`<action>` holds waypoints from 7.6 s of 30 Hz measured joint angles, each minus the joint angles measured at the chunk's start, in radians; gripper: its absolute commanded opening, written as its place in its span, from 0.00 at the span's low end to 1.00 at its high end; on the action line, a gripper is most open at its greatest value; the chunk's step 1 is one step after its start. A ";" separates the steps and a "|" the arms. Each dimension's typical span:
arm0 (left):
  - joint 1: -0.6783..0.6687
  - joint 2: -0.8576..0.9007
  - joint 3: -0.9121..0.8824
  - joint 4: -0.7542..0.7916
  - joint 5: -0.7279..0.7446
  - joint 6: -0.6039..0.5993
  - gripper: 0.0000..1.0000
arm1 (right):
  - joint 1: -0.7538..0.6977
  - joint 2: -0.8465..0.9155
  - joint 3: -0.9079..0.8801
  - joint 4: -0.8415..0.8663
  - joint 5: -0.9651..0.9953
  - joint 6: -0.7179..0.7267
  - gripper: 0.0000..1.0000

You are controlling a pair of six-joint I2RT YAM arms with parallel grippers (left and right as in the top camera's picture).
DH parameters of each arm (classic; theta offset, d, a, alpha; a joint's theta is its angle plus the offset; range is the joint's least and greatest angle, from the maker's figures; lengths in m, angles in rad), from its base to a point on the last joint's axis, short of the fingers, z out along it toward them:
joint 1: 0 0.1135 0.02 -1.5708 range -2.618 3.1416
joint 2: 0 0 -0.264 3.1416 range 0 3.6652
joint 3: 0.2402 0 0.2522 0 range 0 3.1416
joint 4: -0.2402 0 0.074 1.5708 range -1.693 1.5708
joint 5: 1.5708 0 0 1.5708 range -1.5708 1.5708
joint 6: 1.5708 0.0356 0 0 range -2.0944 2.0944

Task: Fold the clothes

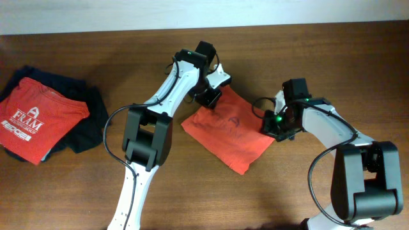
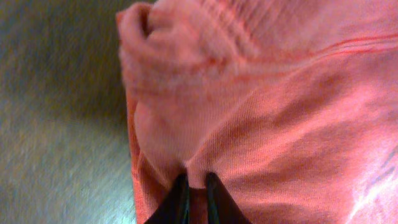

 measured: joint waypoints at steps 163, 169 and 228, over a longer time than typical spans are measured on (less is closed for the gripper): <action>0.367 -0.776 -1.274 0.949 0.095 -1.040 0.72 | 0.258 0.221 0.259 0.081 -0.089 -0.187 0.05; 0.307 -0.774 -1.272 0.900 0.218 -1.038 0.99 | 0.258 0.222 0.259 0.079 -0.104 -0.184 0.06; 0.369 -0.599 -1.223 0.878 0.498 -0.936 0.74 | 0.291 0.191 0.259 0.292 -0.212 -0.159 0.11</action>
